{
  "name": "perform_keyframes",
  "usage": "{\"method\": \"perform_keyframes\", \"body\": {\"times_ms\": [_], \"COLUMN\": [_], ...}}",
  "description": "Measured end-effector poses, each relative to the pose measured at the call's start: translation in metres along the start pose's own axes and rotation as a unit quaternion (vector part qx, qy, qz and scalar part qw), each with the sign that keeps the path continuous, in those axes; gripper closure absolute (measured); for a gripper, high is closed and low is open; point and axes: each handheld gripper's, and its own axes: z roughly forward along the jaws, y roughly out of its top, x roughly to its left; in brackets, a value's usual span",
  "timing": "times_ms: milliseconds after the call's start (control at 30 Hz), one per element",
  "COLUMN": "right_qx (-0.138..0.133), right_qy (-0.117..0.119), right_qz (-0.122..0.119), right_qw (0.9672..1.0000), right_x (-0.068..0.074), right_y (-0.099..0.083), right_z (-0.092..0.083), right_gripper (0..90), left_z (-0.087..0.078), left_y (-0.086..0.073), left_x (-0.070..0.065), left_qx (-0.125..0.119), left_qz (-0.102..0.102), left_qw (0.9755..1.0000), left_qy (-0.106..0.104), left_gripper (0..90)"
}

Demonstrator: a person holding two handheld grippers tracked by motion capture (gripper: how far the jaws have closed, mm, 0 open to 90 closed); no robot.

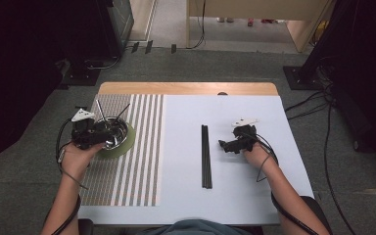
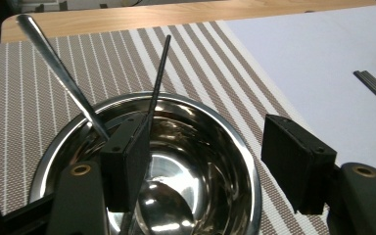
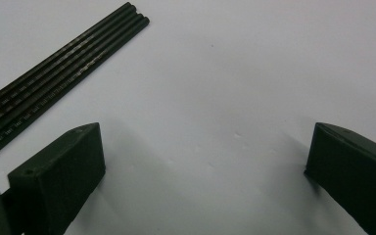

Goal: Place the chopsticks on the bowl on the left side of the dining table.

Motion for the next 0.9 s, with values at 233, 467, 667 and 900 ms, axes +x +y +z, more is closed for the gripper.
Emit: {"method": "perform_keyframes", "body": {"times_ms": [233,467,667,900], "right_qx": [0.0,0.001,0.001,0.001], "right_qy": [0.0,0.0,0.0,0.0], "right_qz": [0.0,0.001,0.001,0.001], "right_qw": [1.0,1.0,1.0,1.0], "right_x": [0.0,0.0,0.0,0.0], "right_y": [0.0,0.0,0.0,0.0], "right_z": [0.0,0.0,0.0,0.0], "right_gripper": [0.6,0.6,0.6,0.6], "left_z": [0.003,0.006,0.008,0.013], "left_y": [0.003,0.006,0.008,0.01], "left_x": [-0.012,-0.023,-0.031,-0.042], "left_qx": [0.0,-0.001,-0.002,0.002], "left_qz": [0.012,0.016,0.02,0.03], "left_qw": [0.9999,0.9998,0.9998,0.9995], "left_qy": [-0.003,-0.007,-0.009,-0.013], "left_gripper": [34.4,34.2,34.1,33.6]}}
